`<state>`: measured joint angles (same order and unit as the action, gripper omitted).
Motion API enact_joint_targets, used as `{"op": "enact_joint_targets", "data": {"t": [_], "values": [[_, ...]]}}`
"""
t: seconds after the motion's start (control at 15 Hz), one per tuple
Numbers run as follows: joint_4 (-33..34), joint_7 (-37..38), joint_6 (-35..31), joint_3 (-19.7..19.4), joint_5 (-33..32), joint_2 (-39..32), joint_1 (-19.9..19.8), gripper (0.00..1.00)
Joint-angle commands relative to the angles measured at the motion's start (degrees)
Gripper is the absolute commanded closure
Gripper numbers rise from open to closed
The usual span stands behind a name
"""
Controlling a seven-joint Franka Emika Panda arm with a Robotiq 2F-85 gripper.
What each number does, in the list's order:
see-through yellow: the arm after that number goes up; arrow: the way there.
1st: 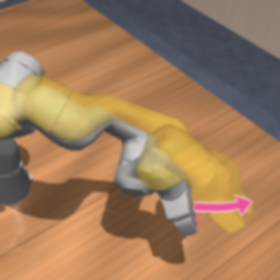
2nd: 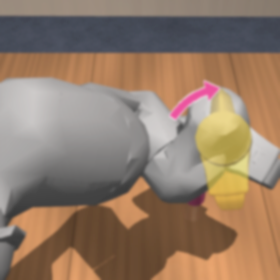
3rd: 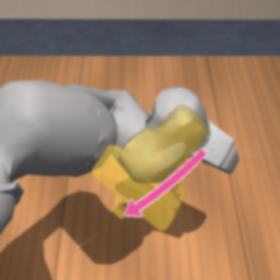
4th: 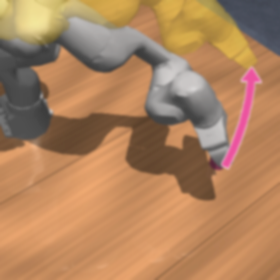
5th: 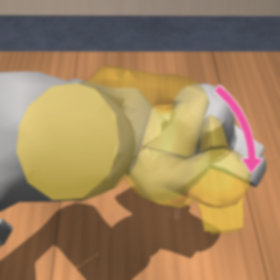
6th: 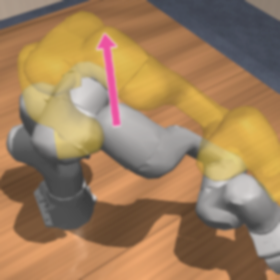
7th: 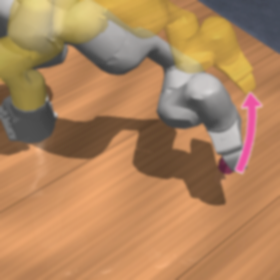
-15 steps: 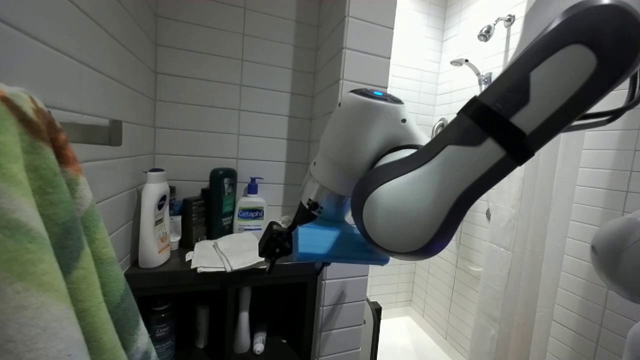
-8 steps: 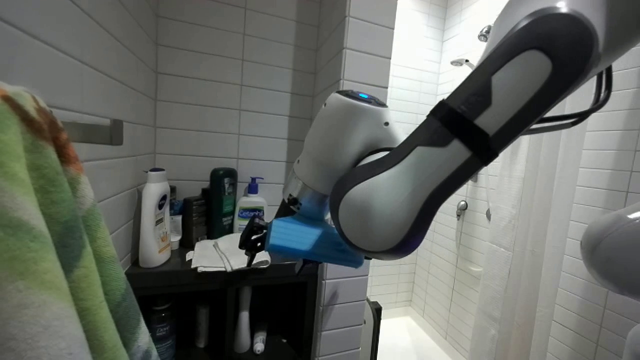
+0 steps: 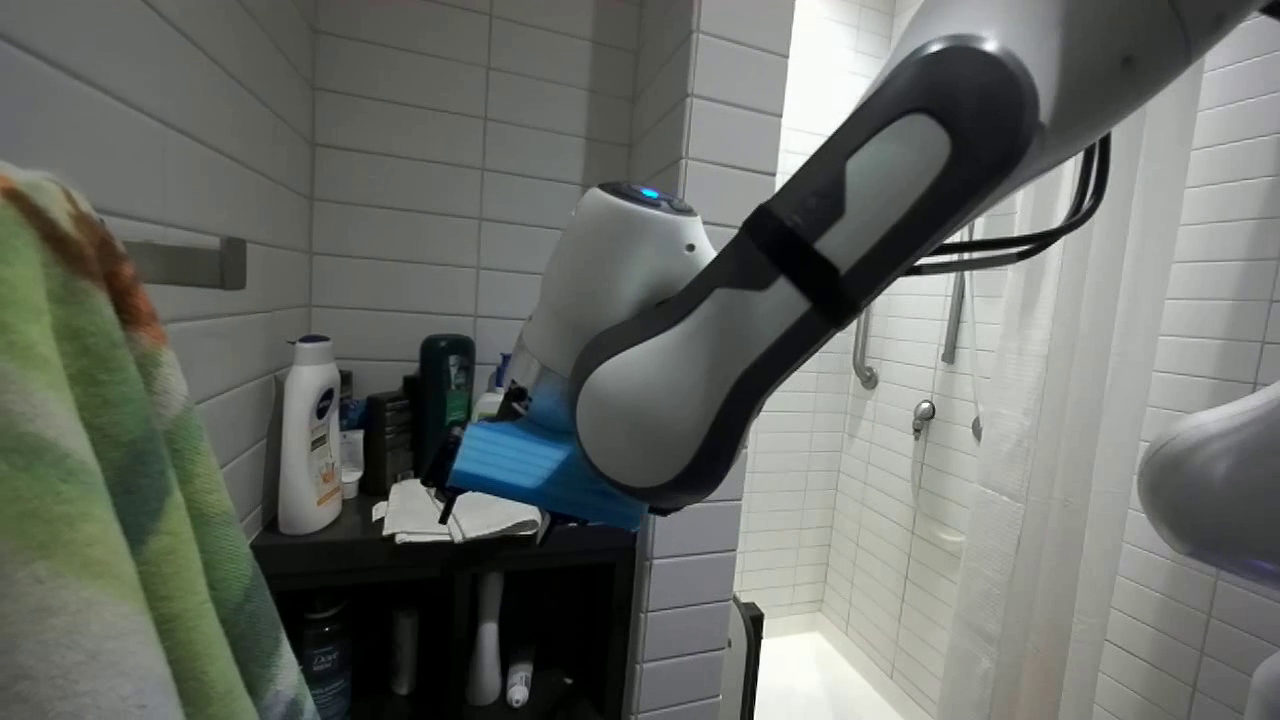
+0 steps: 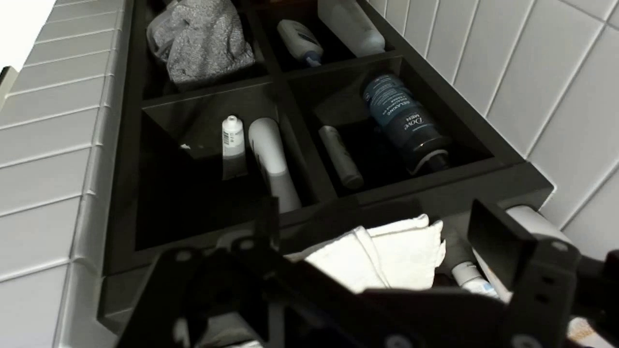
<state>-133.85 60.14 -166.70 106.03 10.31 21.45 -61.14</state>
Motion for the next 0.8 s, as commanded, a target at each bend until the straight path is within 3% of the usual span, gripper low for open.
{"op": "enact_joint_targets", "data": {"t": [0.0, 0.2, 0.27, 0.73], "values": [[6.6, 0.1, 1.9, 12.3, 4.2, 4.2, -12.8, 0.00], [12.4, 0.1, 3.7, 17.1, 7.0, 9.7, -19.2, 0.00], [9.0, -3.2, 3.3, 11.2, 9.8, 7.8, -12.2, 0.00], [9.7, -3.8, 3.3, 10.5, 12.1, 10.3, -11.2, 0.00]]}}
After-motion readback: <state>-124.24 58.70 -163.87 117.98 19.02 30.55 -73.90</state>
